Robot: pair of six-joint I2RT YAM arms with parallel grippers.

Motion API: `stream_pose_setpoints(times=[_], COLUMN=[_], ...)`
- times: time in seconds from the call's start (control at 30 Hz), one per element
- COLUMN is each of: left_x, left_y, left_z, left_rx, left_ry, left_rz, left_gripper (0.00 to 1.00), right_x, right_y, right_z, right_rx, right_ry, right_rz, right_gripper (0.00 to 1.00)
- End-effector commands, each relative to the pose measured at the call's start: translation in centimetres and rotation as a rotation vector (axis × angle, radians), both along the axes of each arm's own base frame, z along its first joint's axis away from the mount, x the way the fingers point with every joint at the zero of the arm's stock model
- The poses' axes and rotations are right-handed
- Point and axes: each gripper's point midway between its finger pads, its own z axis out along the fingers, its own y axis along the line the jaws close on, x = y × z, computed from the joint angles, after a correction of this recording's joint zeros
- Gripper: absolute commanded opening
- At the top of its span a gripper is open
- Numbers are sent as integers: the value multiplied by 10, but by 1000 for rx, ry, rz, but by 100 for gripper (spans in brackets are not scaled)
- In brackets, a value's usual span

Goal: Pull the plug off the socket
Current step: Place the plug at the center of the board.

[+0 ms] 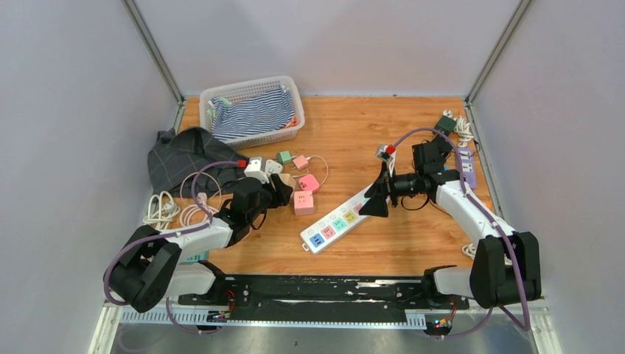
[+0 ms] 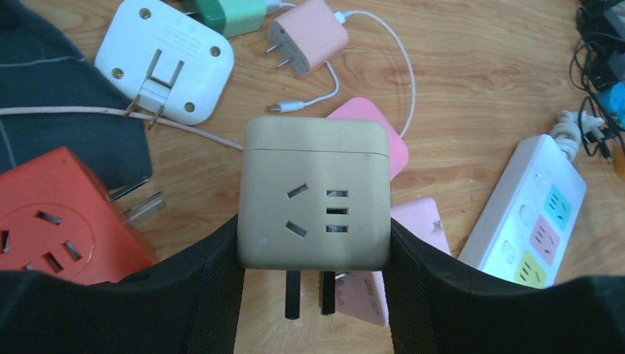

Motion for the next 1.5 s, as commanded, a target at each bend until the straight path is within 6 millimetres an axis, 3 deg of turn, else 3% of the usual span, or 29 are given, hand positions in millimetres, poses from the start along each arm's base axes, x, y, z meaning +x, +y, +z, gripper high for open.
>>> stream_pose_setpoints(times=[0.0, 0.23, 0.53, 0.67, 0.83, 1.03, 1.13, 1.3, 1.47], left_x=[14, 18, 18, 15, 8, -11, -31, -70, -101], left_y=[12, 9, 3, 3, 2, -14, -31, -50, -54], left_z=[2, -6, -1, 7, 22, 62, 86, 127, 165], left_rx=[-4, -2, -30, -35, -65, -143, -192, -303, -360], left_ry=[0, 31, 33, 20, -8, -102, -148, -213, -251], left_rz=[106, 112, 85, 73, 51, -93, -239, -452, -574], left_gripper=[3, 19, 68, 79, 80, 83, 99, 100, 100], right_x=[6, 6, 8, 8, 10, 15, 18, 21, 24], right_y=[-4, -4, -8, -10, -13, -27, -36, -50, -64], right_z=[2, 1, 3, 5, 9, 20, 28, 40, 54], right_rx=[-14, -16, -18, -16, -9, -20, -19, -53, -123], right_ry=[-12, -8, -15, -20, -31, -91, -131, -217, -325], right_rz=[-12, -13, -25, -33, -41, -84, -121, -181, -257], right_gripper=[100, 100, 100, 100, 100, 100, 100, 100, 100])
